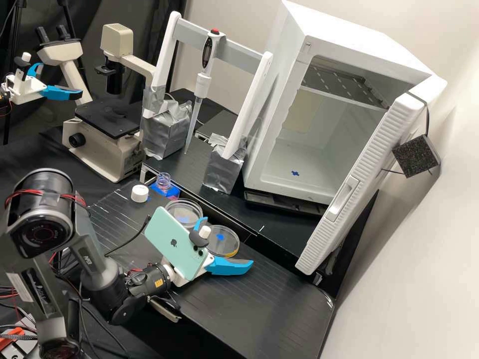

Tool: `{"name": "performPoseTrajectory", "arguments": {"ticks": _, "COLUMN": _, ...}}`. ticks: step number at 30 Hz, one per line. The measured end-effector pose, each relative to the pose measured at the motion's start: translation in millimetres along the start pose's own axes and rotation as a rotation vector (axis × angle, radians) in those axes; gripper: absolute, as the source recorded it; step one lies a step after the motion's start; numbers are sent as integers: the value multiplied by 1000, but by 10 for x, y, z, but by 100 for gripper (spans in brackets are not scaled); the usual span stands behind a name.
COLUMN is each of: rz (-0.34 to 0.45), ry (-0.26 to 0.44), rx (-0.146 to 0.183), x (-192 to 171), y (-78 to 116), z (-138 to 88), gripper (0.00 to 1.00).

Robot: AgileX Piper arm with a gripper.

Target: Close the lid

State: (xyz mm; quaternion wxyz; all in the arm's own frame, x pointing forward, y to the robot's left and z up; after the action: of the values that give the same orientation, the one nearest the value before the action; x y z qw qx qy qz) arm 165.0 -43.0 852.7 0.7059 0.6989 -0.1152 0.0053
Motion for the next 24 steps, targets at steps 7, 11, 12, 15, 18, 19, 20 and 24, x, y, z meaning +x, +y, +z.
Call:
{"name": "performPoseTrajectory", "arguments": {"ticks": 7, "rz": 32, "ry": 0, "rx": 0, "x": 44, "y": -35, "z": -15, "gripper": 100}}
{"name": "performPoseTrajectory", "arguments": {"ticks": 11, "rz": 29, "ry": -9, "rx": 2, "x": 50, "y": -46, "z": -4, "gripper": 100}}
{"name": "performPoseTrajectory", "arguments": {"ticks": 12, "rz": 29, "ry": -9, "rx": 2, "x": 50, "y": -47, "z": -3, "gripper": 100}}
{"name": "performPoseTrajectory", "arguments": {"ticks": 15, "rz": 31, "ry": -13, "rx": 5, "x": 53, "y": -48, "z": 1, "gripper": 100}}
{"name": "performPoseTrajectory", "arguments": {"ticks": 18, "rz": 31, "ry": -18, "rx": -1, "x": 56, "y": -53, "z": 5, "gripper": 100}}
{"name": "performPoseTrajectory", "arguments": {"ticks": 19, "rz": 31, "ry": -18, "rx": -4, "x": 56, "y": -53, "z": 5, "gripper": 100}}
{"name": "performPoseTrajectory", "arguments": {"ticks": 20, "rz": 31, "ry": -18, "rx": -7, "x": 56, "y": -53, "z": 5, "gripper": 100}}
{"name": "performPoseTrajectory", "arguments": {"ticks": 24, "rz": 30, "ry": -18, "rx": -7, "x": 56, "y": -54, "z": 4, "gripper": 100}}
